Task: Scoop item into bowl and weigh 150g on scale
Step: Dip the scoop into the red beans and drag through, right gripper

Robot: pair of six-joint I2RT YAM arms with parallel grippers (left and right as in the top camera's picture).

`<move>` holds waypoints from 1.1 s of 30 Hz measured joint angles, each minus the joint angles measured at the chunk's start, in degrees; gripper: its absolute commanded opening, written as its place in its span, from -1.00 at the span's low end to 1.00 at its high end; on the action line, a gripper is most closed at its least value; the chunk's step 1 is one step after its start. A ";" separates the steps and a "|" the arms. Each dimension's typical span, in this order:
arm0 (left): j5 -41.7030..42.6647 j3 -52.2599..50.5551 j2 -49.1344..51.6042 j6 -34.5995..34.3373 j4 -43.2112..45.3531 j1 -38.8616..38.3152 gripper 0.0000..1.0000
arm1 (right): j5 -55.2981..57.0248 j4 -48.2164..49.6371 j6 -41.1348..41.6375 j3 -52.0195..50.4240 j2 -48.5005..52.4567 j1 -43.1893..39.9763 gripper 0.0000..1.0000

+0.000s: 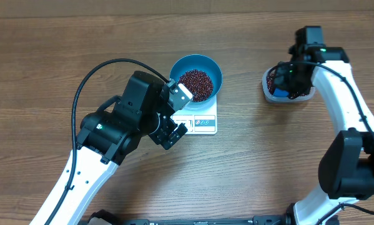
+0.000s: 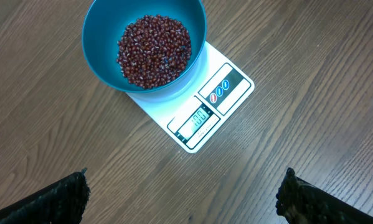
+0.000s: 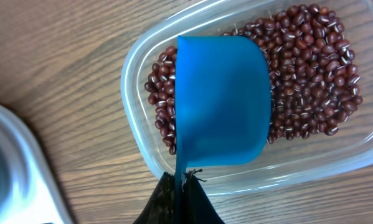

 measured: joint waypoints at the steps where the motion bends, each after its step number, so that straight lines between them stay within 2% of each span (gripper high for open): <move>1: 0.00 0.00 0.00 0.00 0.00 0.00 0.98 | -1.64 -0.02 0.00 0.02 0.00 -1.11 -0.93; 16: 0.00 0.00 0.00 0.00 0.00 0.00 1.00 | -9.18 -1.79 0.02 0.52 0.00 -9.97 -0.93; 33: 0.00 0.00 0.00 0.00 0.00 0.00 0.99 | -8.48 -6.40 -1.77 6.99 0.02 -11.32 -0.93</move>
